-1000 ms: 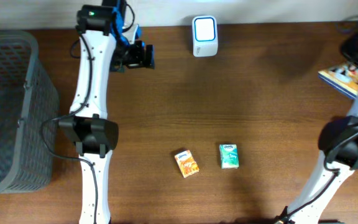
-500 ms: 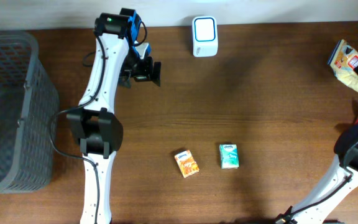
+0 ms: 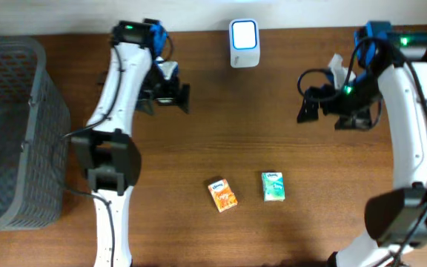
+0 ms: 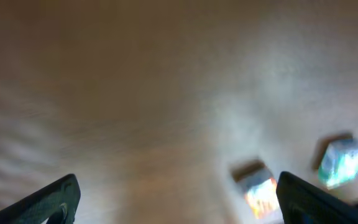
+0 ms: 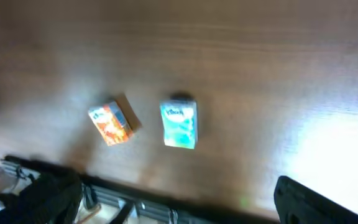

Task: Scan the item barcode
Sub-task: 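Grasp the green-white tissue pack with the right gripper and lift, then hold the tissue pack up in front of the scanner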

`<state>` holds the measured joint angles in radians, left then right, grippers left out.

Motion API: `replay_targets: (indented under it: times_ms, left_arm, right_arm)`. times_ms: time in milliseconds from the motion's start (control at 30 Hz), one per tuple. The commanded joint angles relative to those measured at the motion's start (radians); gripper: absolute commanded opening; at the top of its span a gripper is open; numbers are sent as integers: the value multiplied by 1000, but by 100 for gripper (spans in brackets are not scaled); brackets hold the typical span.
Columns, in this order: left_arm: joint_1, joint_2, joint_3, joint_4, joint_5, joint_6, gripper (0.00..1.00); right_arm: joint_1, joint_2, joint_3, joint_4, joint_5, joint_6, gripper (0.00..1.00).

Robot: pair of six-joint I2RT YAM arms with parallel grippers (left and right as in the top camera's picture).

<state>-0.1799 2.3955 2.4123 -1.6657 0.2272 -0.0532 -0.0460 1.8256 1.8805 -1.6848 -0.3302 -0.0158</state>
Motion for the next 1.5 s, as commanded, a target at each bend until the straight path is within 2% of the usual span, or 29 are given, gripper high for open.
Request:
replay_targets:
  times_ms: [0, 67, 100, 133, 167, 233, 300, 500, 600, 667, 833, 867, 933, 967, 1000, 1067, 1167, 1200, 1267, 1367, 1433, 1467]
  left_arm:
    - [37, -34, -7, 42, -14, -10, 99]
    - [37, -34, -7, 42, -14, -9, 99]
    - [37, -34, -7, 41, -14, -9, 99]
    - [37, -34, -7, 41, -14, -9, 99]
    - [37, -34, -7, 43, -14, -8, 99]
    - [37, -34, -7, 45, -14, -5, 99]
    - [36, -34, -7, 52, -14, -6, 99]
    - [36, -34, -7, 53, -15, -5, 99]
    - [36, -34, -7, 55, -15, -5, 99]
    - [36, -34, -7, 55, -14, -5, 99]
    - [36, -34, -7, 57, -14, -5, 99]
    - [36, -34, -7, 56, -14, -5, 99]
    - [36, -34, -7, 57, -15, -5, 99]
    - [36, -34, -7, 56, -15, -5, 99]
    - [36, -34, -7, 57, -15, -5, 99]
    - [36, -34, -7, 57, -15, -5, 99]
    - [36, -34, -7, 65, -14, -5, 99]
    - [36, -34, -7, 66, -14, -5, 99]
    - [36, -34, -7, 72, -14, -5, 99]
    - [36, -34, -7, 79, -14, -6, 99]
    - [36, -34, -7, 83, -14, -5, 99]
    - [36, -34, -7, 83, -14, -5, 99]
  right_arm:
    - [60, 13, -251, 42, -6, -14, 86]
    - [117, 13, -427, 163, -82, -130, 85]
    - [136, 13, -512, 243, -121, -134, 58]
    - [143, 13, -607, 360, -173, -133, 50]
    - [143, 13, -658, 433, -182, -109, 53]
    - [144, 13, -721, 549, -183, -48, 53]
    - [143, 13, -760, 609, -179, -47, 58]
    - [142, 13, -783, 563, -130, -55, 58]
    - [142, 13, -786, 593, -125, -55, 56]
    - [134, 13, -801, 617, -103, -54, 49]
    - [92, 13, -893, 707, -190, -55, 48]
    - [92, 13, -916, 728, -191, -54, 41]
    - [91, 13, -926, 740, -199, -54, 19]
    - [91, 13, -926, 747, -219, -53, 4]
    - [90, 13, -919, 747, -225, -45, 4]
    - [89, 13, -853, 743, -305, -35, 4]
    - [90, 13, -703, 806, -528, -35, 4]
    - [90, 13, -662, 902, -647, -21, 4]
    - [92, 13, -653, 1150, -770, 182, 4]
    - [132, 13, -653, 1482, -1076, 239, 4]
    - [164, 13, -653, 1608, -1222, 245, 4]
    - [169, 13, -653, 1645, -1222, 303, 4]
